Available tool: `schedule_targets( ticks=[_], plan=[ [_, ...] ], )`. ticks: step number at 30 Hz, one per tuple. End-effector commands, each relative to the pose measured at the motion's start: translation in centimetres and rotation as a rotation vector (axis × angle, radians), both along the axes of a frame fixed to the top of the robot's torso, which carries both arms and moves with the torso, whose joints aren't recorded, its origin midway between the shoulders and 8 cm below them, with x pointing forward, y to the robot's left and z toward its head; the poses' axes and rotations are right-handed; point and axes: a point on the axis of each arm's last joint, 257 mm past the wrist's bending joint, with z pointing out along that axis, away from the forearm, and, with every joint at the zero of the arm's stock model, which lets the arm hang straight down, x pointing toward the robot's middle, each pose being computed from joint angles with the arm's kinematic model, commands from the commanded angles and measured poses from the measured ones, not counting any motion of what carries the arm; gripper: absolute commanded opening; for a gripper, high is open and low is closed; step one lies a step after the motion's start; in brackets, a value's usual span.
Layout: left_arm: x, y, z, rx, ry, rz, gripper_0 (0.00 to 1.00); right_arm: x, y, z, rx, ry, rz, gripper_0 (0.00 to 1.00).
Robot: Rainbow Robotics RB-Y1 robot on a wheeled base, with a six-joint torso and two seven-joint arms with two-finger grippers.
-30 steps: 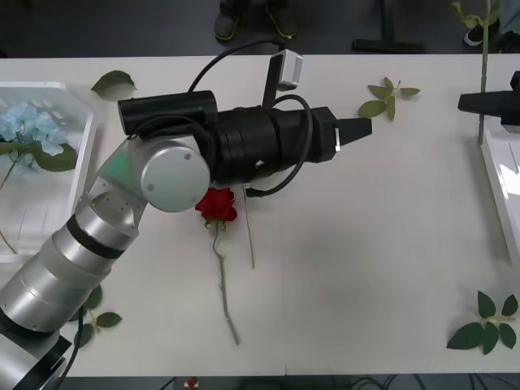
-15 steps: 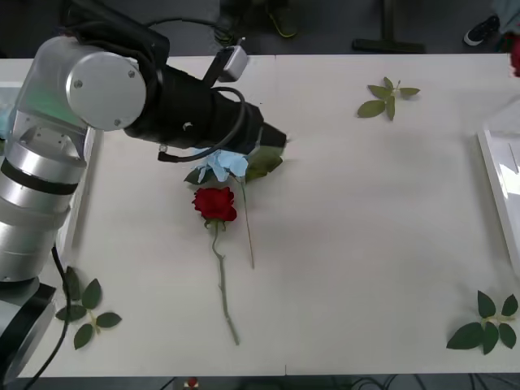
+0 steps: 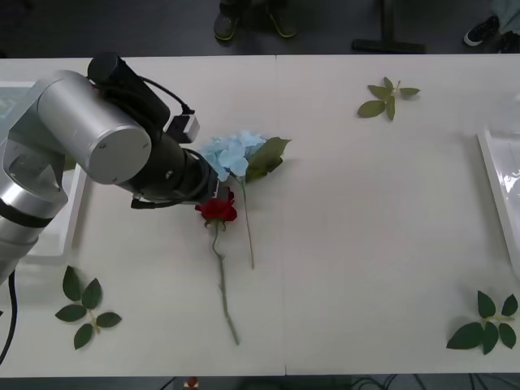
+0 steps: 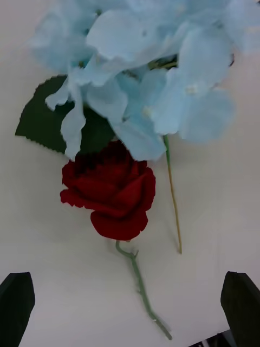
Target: Place the red flowers into the right box and the blue flowers into the left box. If a person shows an open palm, hand one flower to the person first, then continue sorting.
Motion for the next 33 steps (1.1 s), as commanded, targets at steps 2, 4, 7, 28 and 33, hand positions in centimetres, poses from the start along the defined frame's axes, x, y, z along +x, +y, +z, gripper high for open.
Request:
schedule_targets(
  ticks=[2, 4, 7, 28, 33],
  plan=[
    [-1.2, 0.5, -1.2, 0.013, -0.031, -0.017, 1.0, 0.1, -1.9, -2.2, -0.092, 0.008, 0.023, 0.0],
    [-1.8, 0.8, -2.3, 0.013, -0.017, 0.003, 1.0, 0.2, -2.4, -3.2, -0.103, 0.001, 0.013, 0.0],
    [-2.4, 0.9, -3.5, -0.008, 0.006, 0.05, 1.0, 0.4, -2.9, -4.5, -0.114, -0.005, 0.0, 0.01],
    [-1.8, 1.0, -11.1, 0.083, -0.068, 0.218, 1.0, 2.5, -1.0, -4.7, -0.115, -0.06, 0.063, 0.79],
    [-0.7, -0.2, -11.6, 0.088, -0.071, 0.236, 1.0, 3.1, 3.4, -1.9, -0.116, -0.031, 0.188, 0.79]
  ],
)
